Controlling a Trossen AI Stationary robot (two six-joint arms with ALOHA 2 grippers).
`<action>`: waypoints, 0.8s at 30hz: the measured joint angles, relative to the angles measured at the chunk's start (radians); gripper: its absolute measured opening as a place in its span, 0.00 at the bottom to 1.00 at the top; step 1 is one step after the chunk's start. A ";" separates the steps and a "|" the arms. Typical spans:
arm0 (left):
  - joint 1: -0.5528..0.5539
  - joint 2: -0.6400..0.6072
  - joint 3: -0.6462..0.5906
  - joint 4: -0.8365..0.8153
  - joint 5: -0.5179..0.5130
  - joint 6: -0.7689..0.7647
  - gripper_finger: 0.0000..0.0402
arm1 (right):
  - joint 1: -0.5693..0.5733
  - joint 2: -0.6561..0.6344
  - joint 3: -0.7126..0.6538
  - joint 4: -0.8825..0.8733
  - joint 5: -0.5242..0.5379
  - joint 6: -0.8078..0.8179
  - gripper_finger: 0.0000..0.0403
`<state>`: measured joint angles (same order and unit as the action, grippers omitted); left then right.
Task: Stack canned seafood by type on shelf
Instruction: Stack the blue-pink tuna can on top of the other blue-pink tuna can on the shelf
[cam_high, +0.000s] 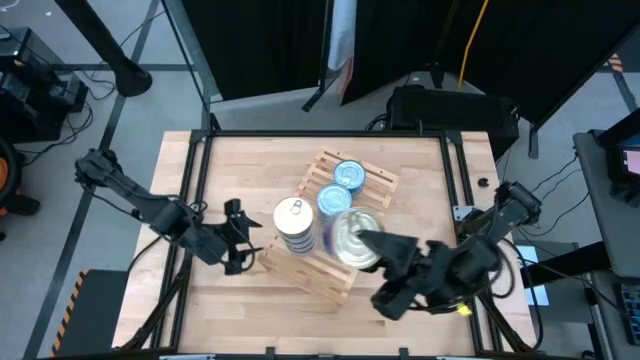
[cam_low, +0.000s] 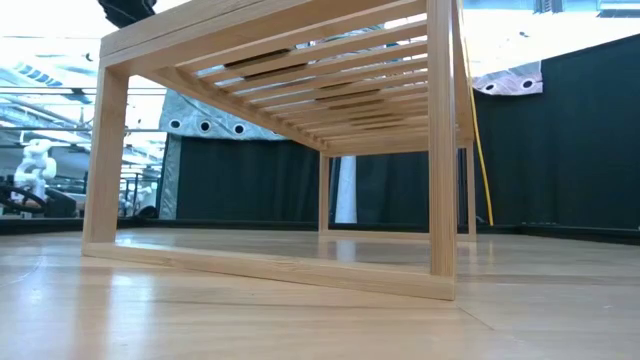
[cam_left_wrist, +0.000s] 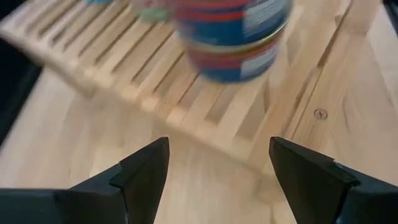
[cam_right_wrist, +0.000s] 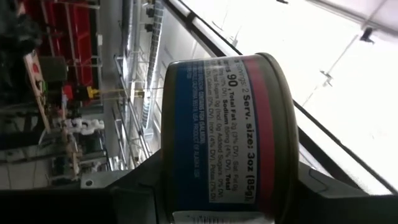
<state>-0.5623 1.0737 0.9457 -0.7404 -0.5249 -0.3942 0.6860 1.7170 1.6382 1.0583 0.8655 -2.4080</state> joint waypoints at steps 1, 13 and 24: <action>0.001 0.000 -0.024 0.057 -0.001 0.051 0.70 | 0.006 -0.010 0.000 -0.001 0.000 0.008 0.45; 0.157 0.063 -0.077 0.286 0.030 0.202 0.65 | 0.058 -0.068 0.000 -0.005 0.006 0.032 0.45; 0.183 0.117 -0.076 0.345 0.085 0.252 0.65 | 0.079 -0.072 0.000 -0.004 0.051 0.030 0.45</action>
<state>-0.3790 1.1908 0.8696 -0.3950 -0.4400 -0.1421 0.7646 1.6447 1.6386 1.0539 0.9169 -2.3779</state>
